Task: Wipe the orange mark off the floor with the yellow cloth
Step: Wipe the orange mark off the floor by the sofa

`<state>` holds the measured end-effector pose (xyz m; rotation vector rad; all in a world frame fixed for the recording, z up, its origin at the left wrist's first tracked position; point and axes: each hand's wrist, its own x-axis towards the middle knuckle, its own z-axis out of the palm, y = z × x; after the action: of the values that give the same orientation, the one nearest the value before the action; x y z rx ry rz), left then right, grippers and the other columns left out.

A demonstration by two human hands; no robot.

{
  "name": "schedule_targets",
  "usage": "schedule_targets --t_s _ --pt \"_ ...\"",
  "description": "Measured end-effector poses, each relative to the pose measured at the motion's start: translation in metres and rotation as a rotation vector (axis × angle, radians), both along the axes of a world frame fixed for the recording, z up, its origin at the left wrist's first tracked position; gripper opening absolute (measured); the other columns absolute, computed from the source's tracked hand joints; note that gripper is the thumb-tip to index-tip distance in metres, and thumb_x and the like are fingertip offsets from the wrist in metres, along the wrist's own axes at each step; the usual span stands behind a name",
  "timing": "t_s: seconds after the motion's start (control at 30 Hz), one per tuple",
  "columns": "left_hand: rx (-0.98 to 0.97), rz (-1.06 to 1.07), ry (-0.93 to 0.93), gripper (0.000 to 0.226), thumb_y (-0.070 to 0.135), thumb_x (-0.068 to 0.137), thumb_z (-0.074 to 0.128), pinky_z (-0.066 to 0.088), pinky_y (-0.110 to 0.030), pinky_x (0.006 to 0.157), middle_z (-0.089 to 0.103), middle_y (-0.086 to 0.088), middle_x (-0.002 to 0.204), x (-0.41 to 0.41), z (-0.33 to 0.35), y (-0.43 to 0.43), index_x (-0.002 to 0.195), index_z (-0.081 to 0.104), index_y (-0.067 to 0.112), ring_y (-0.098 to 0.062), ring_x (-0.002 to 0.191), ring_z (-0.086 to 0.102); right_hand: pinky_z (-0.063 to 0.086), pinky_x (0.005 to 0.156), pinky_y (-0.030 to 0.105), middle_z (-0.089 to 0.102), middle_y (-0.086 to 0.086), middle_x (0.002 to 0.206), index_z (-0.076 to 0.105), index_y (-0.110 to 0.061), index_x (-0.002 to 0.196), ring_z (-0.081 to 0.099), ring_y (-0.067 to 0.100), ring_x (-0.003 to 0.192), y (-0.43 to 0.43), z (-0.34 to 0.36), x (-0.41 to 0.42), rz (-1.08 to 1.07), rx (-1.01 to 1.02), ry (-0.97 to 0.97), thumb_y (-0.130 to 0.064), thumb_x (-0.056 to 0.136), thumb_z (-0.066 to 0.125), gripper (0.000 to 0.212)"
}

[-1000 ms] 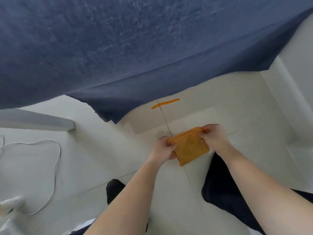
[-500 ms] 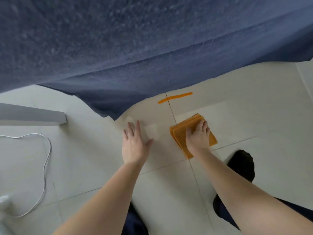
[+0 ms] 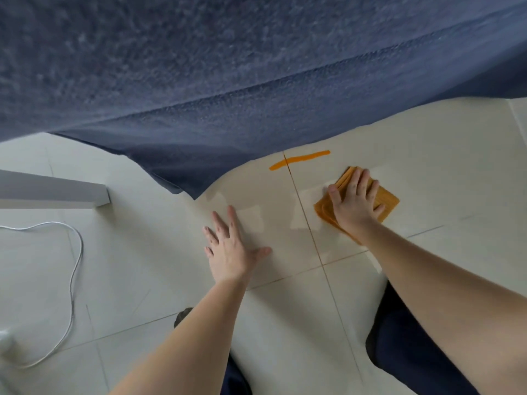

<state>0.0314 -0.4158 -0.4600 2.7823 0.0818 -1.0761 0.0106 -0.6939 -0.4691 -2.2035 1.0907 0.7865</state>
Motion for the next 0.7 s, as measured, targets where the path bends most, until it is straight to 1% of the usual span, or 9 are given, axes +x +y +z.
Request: schedule_targets --t_s 0.07,0.13,0.2,0.27,0.4,0.5,0.63,0.7 --pt "0.052 0.015 0.007 0.141 0.087 0.072 0.067 0.019 -0.068 0.126 -0.023 -0.010 0.177 -0.005 -0.001 0.001 0.165 -0.026 0.035 -0.048 0.162 -0.007 0.000 0.124 0.071 -0.024 -0.004 0.175 -0.020 -0.024 0.165 -0.021 0.029 0.161 -0.010 0.000 0.017 0.032 -0.013 0.010 -0.073 0.101 0.016 0.088" --pt "0.076 0.029 0.047 0.143 0.092 0.069 0.064 0.021 -0.075 0.122 -0.027 -0.007 0.176 -0.006 -0.002 0.002 0.164 -0.028 0.036 -0.048 0.162 -0.010 -0.001 0.124 0.072 -0.024 -0.005 0.175 -0.020 -0.025 0.165 -0.021 0.029 0.160 -0.013 -0.001 0.037 0.074 -0.021 0.005 -0.075 0.100 0.015 0.088" --pt "0.053 0.046 0.083 0.145 0.090 0.069 0.066 0.023 -0.078 0.119 -0.032 -0.006 0.174 -0.006 -0.004 0.002 0.163 -0.030 0.036 -0.048 0.161 -0.015 -0.002 0.123 0.072 -0.024 -0.006 0.175 -0.021 -0.026 0.165 -0.021 0.029 0.160 -0.011 -0.002 0.055 0.138 -0.021 -0.001 -0.075 0.100 0.012 0.088" --pt "0.035 0.060 0.109 0.146 0.086 0.071 0.070 0.023 -0.079 0.118 -0.036 -0.006 0.172 -0.005 -0.005 0.001 0.163 -0.031 0.035 -0.049 0.160 -0.020 -0.003 0.122 0.072 -0.025 -0.006 0.174 -0.020 -0.027 0.165 -0.021 0.028 0.161 -0.005 -0.003 0.065 0.232 -0.016 -0.014 -0.076 0.100 0.010 0.087" --pt "0.004 0.084 0.131 0.145 0.081 0.074 0.073 0.017 -0.081 0.119 -0.040 -0.006 0.170 -0.005 -0.006 -0.001 0.162 -0.032 0.035 -0.049 0.158 -0.025 -0.003 0.124 0.069 -0.027 -0.007 0.173 -0.024 -0.029 0.163 -0.021 0.028 0.161 0.002 -0.007 0.042 0.392 -0.030 -0.024 -0.076 0.099 0.009 0.086" --pt "-0.007 0.103 0.135 0.144 0.078 0.075 0.075 0.014 -0.081 0.118 -0.042 -0.005 0.169 -0.004 -0.006 -0.001 0.162 -0.033 0.036 -0.049 0.157 -0.027 0.000 0.126 0.068 -0.029 -0.009 0.173 -0.026 -0.031 0.162 -0.021 0.027 0.160 -0.009 -0.008 0.027 0.396 -0.031 -0.008 -0.076 0.099 0.010 0.086" --pt "-0.017 0.108 0.126 0.143 0.077 0.076 0.075 0.011 -0.081 0.118 -0.041 -0.005 0.170 -0.006 -0.006 -0.001 0.162 -0.033 0.037 -0.048 0.157 -0.028 -0.001 0.122 0.075 -0.025 -0.008 0.174 -0.023 -0.030 0.164 -0.020 0.027 0.161 -0.008 -0.009 0.062 0.263 -0.044 -0.012 -0.077 0.099 0.009 0.087" --pt "-0.021 0.104 0.120 0.142 0.078 0.076 0.075 0.012 -0.080 0.118 -0.040 -0.005 0.170 -0.006 -0.006 0.001 0.162 -0.031 0.037 -0.048 0.157 -0.027 -0.002 0.121 0.075 -0.025 -0.008 0.174 -0.023 -0.030 0.164 -0.020 0.028 0.161 0.002 -0.008 0.070 0.313 -0.039 -0.032 -0.079 0.097 0.007 0.088"
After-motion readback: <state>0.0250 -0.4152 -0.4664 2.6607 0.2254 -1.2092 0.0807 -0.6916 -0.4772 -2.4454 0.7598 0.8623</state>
